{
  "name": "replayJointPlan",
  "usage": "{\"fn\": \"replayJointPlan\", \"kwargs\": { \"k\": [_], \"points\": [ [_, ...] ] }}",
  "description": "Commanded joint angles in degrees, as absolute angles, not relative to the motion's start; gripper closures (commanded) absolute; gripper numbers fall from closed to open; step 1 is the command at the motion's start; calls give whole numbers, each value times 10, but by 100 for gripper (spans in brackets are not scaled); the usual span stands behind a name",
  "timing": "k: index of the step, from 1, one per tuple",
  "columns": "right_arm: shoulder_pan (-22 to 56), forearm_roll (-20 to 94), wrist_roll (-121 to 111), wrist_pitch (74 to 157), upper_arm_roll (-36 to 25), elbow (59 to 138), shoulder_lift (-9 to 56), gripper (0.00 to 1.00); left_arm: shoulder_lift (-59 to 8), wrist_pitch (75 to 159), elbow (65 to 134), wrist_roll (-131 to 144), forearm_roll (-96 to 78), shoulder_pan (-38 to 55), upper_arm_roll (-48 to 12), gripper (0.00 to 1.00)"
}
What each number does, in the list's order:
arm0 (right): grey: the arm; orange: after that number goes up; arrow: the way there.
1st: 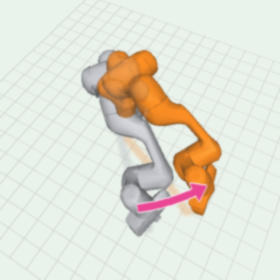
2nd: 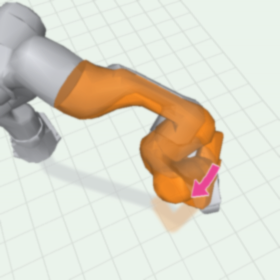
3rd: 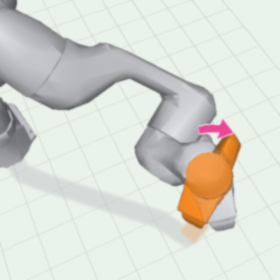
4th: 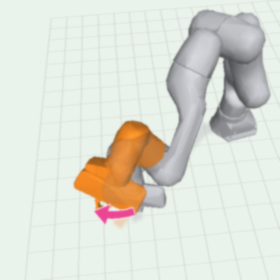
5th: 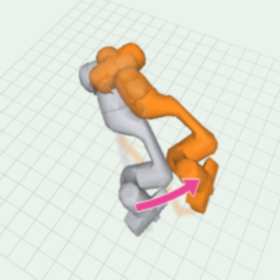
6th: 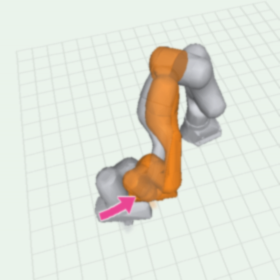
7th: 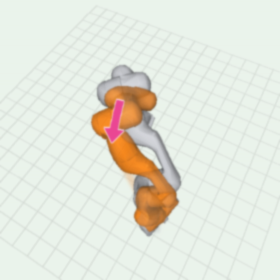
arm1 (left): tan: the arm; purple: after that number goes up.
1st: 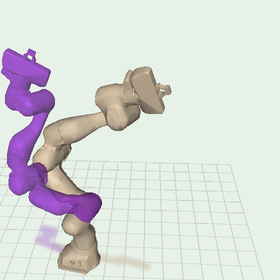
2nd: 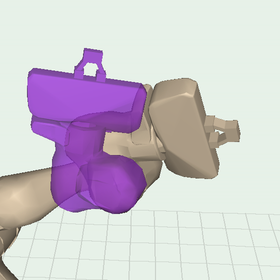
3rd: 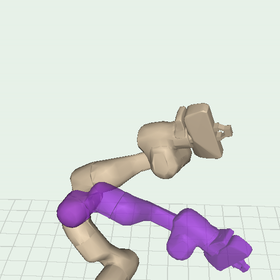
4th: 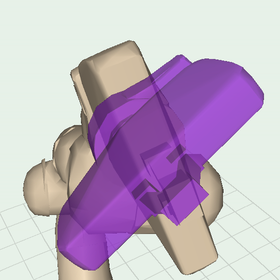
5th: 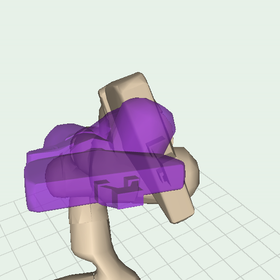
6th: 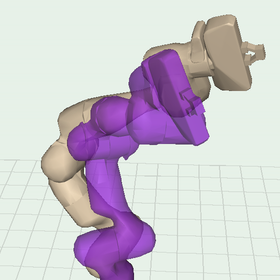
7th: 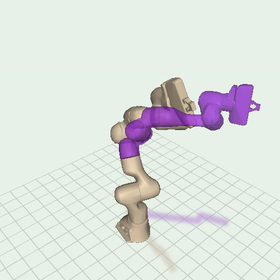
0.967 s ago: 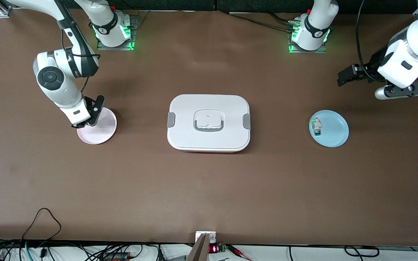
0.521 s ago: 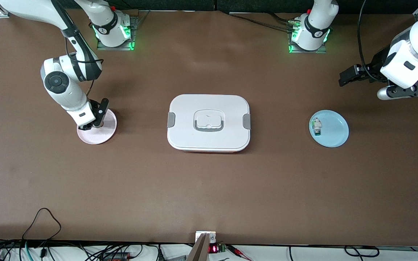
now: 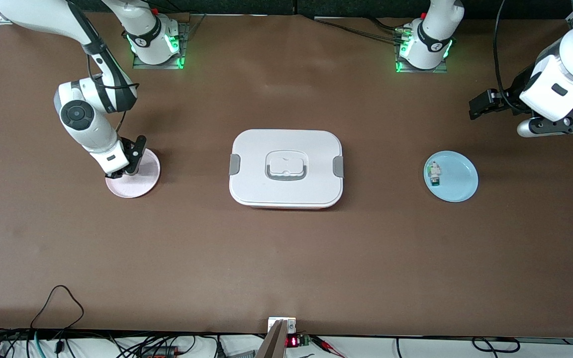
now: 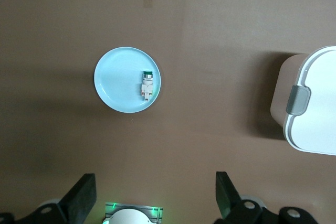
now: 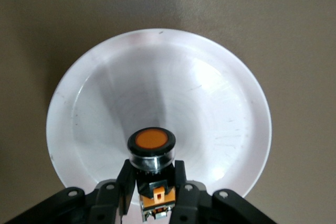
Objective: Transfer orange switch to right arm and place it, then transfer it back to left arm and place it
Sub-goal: 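Lower the switch onto the pink plate and open the right gripper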
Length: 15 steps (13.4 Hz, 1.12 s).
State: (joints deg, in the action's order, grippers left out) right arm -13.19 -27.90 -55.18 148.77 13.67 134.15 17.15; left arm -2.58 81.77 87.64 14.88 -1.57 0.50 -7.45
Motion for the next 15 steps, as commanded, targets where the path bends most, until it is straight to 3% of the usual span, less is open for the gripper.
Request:
{"fn": "replayJointPlan", "kwargs": {
  "k": [1, 2, 3, 4, 10, 15],
  "points": [
    [-136, -294, -541, 1505, 136, 1346, 176, 73, -13, 825, 889, 133, 0, 4, -78, 0],
    [-134, -294, -534, 1503, 136, 1345, 175, 73, -12, 825, 890, 133, -1, 4, -78, 0],
    [-134, -294, -508, 1499, 136, 1345, 172, 58, -12, 824, 891, 133, -1, 4, -78, 0],
    [-134, -294, -479, 1493, 137, 1345, 168, 1, -13, 824, 891, 133, -1, 3, -79, 0],
    [-97, -253, -360, 1367, 143, 1300, 109, 0, -18, 818, 888, 136, -1, 0, -81, 0],
    [-78, -136, -353, 1216, 143, 1176, 107, 0, -18, 818, 888, 133, -3, -3, -81, 0]
  ]
}}
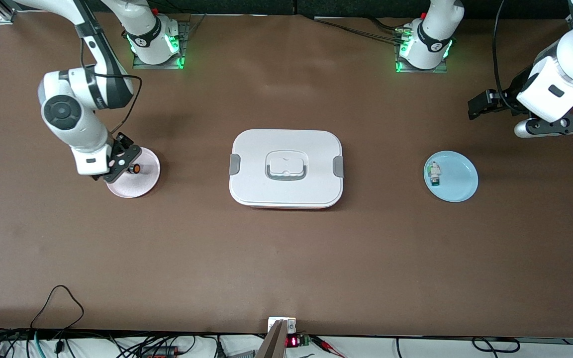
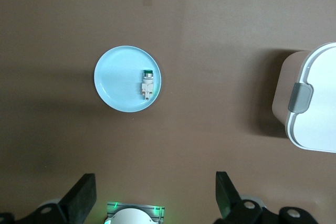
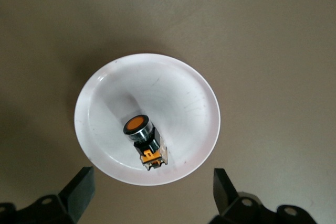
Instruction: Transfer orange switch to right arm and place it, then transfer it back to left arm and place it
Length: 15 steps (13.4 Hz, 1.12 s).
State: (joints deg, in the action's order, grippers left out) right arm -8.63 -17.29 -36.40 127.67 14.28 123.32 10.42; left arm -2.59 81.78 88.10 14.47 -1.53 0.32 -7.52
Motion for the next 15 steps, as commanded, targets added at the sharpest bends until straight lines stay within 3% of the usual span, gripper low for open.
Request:
{"fn": "replayJointPlan", "kwargs": {
  "k": [1, 7, 12, 15],
  "points": [
    [-78, -104, -350, 1192, 142, 1152, 108, 0, -19, 818, 887, 133, -3, -3, -81, 0],
    [-60, -34, -74, 1030, 143, 1040, 97, 0, -18, 819, 887, 133, -4, -2, -82, 0],
    [-58, 13, 13, 914, 139, 949, 68, 0, -19, 819, 887, 133, -4, -2, -82, 0],
    [-55, 10, 11, 888, 94, 919, 66, 0, -19, 820, 887, 133, -4, -1, -82, 0]
  ]
}}
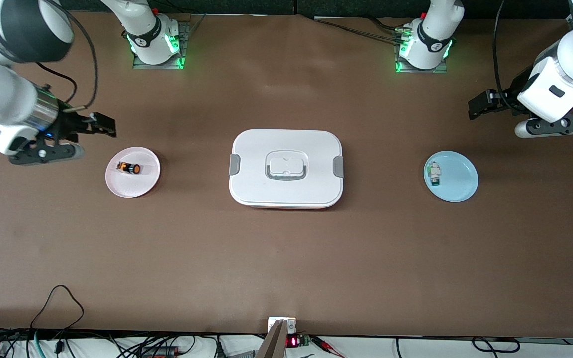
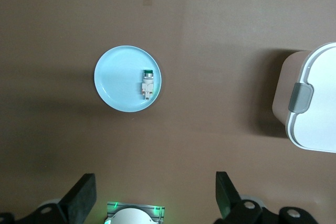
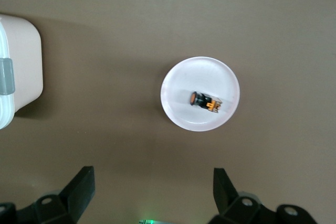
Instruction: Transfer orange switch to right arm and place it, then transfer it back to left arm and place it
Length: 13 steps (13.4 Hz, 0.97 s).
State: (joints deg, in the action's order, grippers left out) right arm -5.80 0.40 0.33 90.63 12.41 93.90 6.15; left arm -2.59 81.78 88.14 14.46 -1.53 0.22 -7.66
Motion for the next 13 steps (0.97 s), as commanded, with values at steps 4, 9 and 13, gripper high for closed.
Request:
{"fn": "replayJointPlan", "kwargs": {
  "k": [4, 9, 13],
  "points": [
    [-10, -45, 25, 920, 13, 918, 67, 0, -19, 821, 887, 133, -4, -1, -82, 0],
    [-30, -53, 12, 928, 11, 930, 64, 0, -19, 822, 886, 132, -4, 1, -82, 0],
    [-33, -48, 12, 997, 10, 1023, 5, 0, -19, 821, 885, 132, -4, 3, -82, 0]
  ]
}}
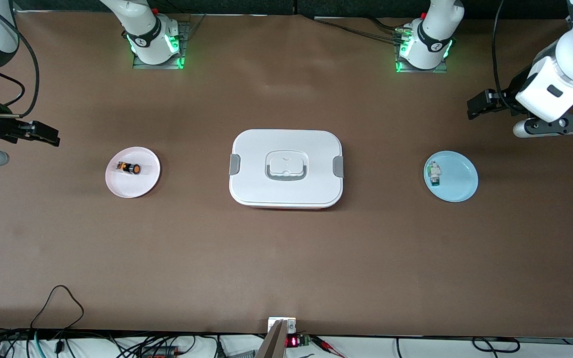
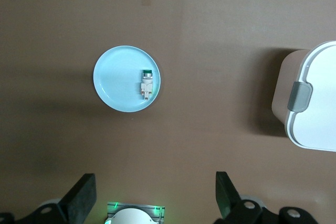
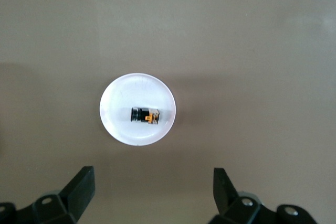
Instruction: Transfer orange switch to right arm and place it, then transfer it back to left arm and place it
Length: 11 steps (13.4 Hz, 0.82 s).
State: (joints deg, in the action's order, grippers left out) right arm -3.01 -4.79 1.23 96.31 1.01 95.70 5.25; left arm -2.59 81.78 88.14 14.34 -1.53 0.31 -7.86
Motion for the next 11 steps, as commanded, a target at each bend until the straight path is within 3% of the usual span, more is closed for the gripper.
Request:
{"fn": "replayJointPlan", "kwargs": {
  "k": [1, 11],
  "points": [
    [-39, -46, 12, 997, 7, 1030, 4, 0, -19, 821, 885, 132, -4, 3, -83, 0],
    [-51, -47, -3, 944, 2, 969, 24, 0, -38, 819, 863, 123, -4, -3, -82, 0]
  ]
}}
